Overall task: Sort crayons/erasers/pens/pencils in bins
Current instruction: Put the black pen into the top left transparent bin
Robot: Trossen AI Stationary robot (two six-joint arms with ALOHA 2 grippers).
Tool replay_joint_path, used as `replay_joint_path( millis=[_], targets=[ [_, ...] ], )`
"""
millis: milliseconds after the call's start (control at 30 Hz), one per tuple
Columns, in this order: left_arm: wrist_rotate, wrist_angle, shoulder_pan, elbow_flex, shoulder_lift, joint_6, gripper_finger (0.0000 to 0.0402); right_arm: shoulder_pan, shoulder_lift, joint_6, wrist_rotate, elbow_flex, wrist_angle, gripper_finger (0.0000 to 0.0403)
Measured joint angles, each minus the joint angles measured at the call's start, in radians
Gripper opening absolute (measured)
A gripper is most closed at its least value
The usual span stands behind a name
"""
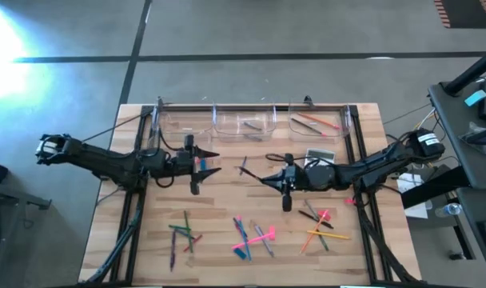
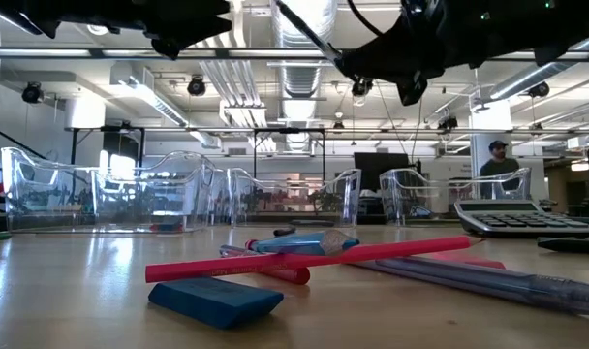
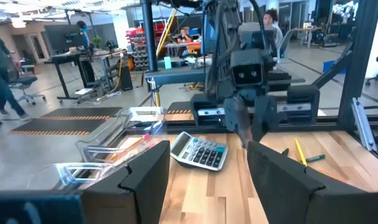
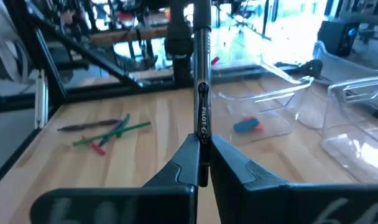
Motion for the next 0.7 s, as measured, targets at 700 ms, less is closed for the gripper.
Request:
replay_joint_path(
  millis=[700],
  targets=[
    [0.101, 0.076, 0.008, 0.159, 0.298, -0.128, 0.0286, 0.0, 0.092, -0.044, -0.005, 0.053, 0.058, 0.0017]
  ],
)
